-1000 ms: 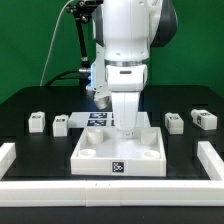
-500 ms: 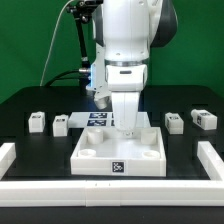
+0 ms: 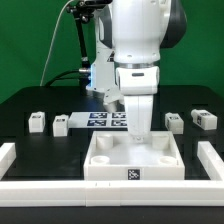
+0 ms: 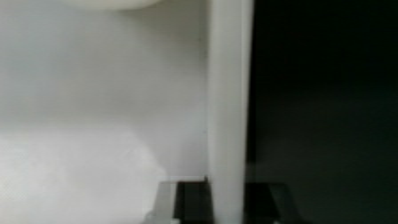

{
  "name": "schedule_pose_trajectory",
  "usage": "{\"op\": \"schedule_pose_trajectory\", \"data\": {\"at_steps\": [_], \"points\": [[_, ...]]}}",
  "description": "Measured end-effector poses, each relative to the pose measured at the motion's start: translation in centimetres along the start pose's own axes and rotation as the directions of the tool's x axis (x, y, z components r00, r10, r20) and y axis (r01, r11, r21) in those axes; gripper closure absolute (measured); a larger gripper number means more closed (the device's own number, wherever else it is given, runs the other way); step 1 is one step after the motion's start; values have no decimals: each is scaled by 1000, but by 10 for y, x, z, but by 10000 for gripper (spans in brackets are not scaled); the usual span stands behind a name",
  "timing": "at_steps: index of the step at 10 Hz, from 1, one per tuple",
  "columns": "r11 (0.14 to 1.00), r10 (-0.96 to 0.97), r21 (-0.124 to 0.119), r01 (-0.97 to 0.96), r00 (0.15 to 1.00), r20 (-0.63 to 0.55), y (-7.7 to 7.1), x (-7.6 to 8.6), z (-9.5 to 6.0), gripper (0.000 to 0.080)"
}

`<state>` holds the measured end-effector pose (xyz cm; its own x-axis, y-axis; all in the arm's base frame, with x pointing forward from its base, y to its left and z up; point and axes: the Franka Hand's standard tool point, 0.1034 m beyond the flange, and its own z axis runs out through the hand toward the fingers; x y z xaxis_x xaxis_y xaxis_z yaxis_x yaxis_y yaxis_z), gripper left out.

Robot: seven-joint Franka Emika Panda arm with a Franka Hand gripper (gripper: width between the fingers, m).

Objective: Assemble one leg

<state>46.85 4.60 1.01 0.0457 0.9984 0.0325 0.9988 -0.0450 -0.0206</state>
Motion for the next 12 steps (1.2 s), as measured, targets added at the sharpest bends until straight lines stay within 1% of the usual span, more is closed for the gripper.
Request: {"op": "schedule_pose_trajectory", "data": {"at_steps": [1,4,5,8,9,12], "points": [[1000,-5,-7,5,1000,-5,6,5,0,741],[1000,7,-18,-7,1000,-22,20,36,0,741],[1000,21,-12,-21,1000,-19,22,39,0,741],[1000,9,2,-9,1000,-12,32,38,0,741],[1000,-2,7,2,1000,-10,32,37,0,741],[1000,-2,8,2,1000,-10,32,37,0,741]]}}
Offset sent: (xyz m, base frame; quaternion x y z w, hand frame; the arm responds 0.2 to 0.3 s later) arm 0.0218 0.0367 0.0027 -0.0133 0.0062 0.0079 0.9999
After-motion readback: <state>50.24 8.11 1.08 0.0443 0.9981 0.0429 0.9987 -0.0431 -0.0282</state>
